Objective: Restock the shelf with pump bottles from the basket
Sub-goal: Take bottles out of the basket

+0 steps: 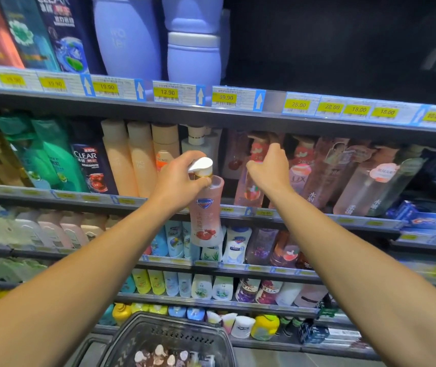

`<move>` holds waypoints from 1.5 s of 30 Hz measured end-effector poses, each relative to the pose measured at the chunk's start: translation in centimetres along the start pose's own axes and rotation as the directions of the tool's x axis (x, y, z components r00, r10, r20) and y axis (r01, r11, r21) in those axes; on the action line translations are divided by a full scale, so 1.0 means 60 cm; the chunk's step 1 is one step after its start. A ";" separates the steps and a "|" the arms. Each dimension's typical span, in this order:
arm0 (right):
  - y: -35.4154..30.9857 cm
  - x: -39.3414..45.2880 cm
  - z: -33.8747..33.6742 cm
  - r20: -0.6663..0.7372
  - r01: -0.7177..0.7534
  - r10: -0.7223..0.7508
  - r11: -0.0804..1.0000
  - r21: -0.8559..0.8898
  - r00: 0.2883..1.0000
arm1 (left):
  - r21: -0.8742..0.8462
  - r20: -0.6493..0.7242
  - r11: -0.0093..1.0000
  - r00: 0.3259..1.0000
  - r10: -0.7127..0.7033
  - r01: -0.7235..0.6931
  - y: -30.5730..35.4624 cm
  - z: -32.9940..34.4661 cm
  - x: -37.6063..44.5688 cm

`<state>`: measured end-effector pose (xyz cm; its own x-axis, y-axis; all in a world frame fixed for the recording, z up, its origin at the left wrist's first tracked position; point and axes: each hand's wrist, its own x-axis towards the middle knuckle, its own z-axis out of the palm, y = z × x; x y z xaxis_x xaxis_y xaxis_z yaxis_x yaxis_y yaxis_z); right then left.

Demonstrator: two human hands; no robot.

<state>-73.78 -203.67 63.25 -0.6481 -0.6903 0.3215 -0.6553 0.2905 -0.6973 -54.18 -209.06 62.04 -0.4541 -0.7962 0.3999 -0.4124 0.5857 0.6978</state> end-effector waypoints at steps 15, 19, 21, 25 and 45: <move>0.073 -0.046 0.106 -0.145 -0.194 0.179 0.977 -0.092 0.973 | -0.052 0.056 0.998 0.998 0.029 -0.026 -0.025 0.016 0.004; 0.073 -0.029 0.117 -0.173 -0.234 0.216 0.968 -0.091 0.961 | -0.067 0.061 0.997 0.998 0.031 -0.027 -0.036 0.015 0.014; 0.072 -0.018 0.123 -0.175 -0.260 0.241 0.961 -0.094 0.954 | -0.064 0.064 0.997 0.997 0.034 -0.030 -0.044 0.015 0.019; 0.075 0.000 0.135 -0.189 -0.308 0.290 0.949 -0.071 0.938 | -0.095 0.075 0.995 0.997 0.032 -0.025 -0.052 0.012 0.024; 0.089 -0.084 0.141 -0.153 -0.068 0.066 0.998 -0.007 0.986 | -0.068 0.024 0.976 0.977 0.210 -0.208 -0.010 -0.046 0.011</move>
<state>-70.72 -204.25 52.48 -0.7417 -0.5600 0.3693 -0.6126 0.3412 -0.7130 -52.09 -210.37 63.54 -0.5495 -0.6514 0.5232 -0.2540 0.7268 0.6382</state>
